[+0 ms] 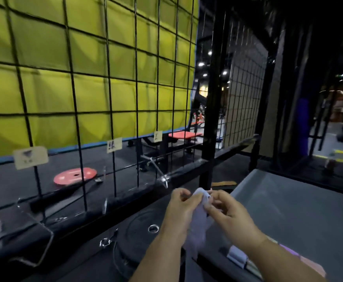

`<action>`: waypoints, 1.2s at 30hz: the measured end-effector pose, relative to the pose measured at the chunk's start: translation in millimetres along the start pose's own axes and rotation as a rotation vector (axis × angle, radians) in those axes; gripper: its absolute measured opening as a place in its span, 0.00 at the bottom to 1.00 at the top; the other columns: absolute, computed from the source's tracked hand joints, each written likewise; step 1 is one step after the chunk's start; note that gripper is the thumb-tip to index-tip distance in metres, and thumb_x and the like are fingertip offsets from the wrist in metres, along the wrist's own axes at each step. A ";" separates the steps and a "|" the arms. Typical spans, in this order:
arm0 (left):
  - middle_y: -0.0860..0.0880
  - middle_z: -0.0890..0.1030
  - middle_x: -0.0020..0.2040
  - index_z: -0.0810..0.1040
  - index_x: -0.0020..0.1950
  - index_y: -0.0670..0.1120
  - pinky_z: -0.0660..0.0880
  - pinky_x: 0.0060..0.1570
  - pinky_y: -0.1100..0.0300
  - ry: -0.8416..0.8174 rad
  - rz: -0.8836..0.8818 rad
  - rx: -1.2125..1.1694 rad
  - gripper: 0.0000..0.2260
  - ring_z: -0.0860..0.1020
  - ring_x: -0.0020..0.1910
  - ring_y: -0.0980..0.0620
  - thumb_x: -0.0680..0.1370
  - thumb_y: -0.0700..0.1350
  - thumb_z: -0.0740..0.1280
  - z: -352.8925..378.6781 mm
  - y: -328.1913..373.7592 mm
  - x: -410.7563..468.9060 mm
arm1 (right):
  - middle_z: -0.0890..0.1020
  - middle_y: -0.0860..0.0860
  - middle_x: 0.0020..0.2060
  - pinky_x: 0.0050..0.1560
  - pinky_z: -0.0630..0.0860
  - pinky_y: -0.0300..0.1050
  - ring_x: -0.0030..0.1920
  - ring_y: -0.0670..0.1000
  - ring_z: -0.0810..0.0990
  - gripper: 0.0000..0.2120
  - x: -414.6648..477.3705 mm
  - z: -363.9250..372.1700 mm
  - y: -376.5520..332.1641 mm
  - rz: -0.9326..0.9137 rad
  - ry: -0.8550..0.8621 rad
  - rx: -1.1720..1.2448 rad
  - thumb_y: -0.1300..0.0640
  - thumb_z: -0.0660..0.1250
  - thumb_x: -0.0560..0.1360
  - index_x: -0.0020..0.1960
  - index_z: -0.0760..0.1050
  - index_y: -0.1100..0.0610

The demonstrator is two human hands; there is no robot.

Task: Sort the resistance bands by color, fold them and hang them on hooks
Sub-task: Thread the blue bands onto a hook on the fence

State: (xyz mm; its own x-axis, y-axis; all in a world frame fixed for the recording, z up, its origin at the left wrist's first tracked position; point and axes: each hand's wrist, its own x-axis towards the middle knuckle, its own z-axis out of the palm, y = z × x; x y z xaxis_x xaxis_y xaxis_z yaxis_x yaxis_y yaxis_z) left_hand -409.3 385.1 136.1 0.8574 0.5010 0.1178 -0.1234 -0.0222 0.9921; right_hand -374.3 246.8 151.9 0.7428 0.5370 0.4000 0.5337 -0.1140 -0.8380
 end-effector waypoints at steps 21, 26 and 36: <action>0.50 0.83 0.50 0.76 0.60 0.43 0.76 0.46 0.65 -0.227 0.041 -0.045 0.12 0.82 0.50 0.56 0.77 0.37 0.68 -23.0 27.3 -6.0 | 0.70 0.52 0.36 0.40 0.67 0.35 0.36 0.46 0.69 0.12 66.2 -10.9 -4.1 -0.064 -0.295 -0.003 0.59 0.63 0.80 0.39 0.70 0.61; 0.50 0.83 0.46 0.78 0.57 0.43 0.76 0.41 0.66 -0.076 0.069 -0.083 0.09 0.81 0.43 0.58 0.78 0.39 0.67 -40.6 25.0 -26.7 | 0.72 0.52 0.33 0.39 0.69 0.42 0.35 0.48 0.71 0.10 64.2 3.7 -9.1 0.034 -0.386 0.253 0.57 0.65 0.79 0.41 0.71 0.60; 0.44 0.79 0.43 0.80 0.43 0.48 0.74 0.48 0.52 0.158 0.142 -0.173 0.09 0.77 0.43 0.49 0.71 0.52 0.75 -59.9 26.9 -31.8 | 0.78 0.51 0.40 0.48 0.71 0.49 0.42 0.51 0.76 0.17 83.6 24.9 -28.8 0.167 -0.488 0.321 0.47 0.73 0.62 0.46 0.75 0.53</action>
State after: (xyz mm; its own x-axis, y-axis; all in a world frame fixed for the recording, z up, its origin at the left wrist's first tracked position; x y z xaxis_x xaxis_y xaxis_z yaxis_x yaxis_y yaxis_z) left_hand -469.9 420.4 156.5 0.7386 0.6325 0.2331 -0.3315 0.0397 0.9426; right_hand -337.7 315.8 200.2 0.4947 0.8632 0.1009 0.2213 -0.0128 -0.9751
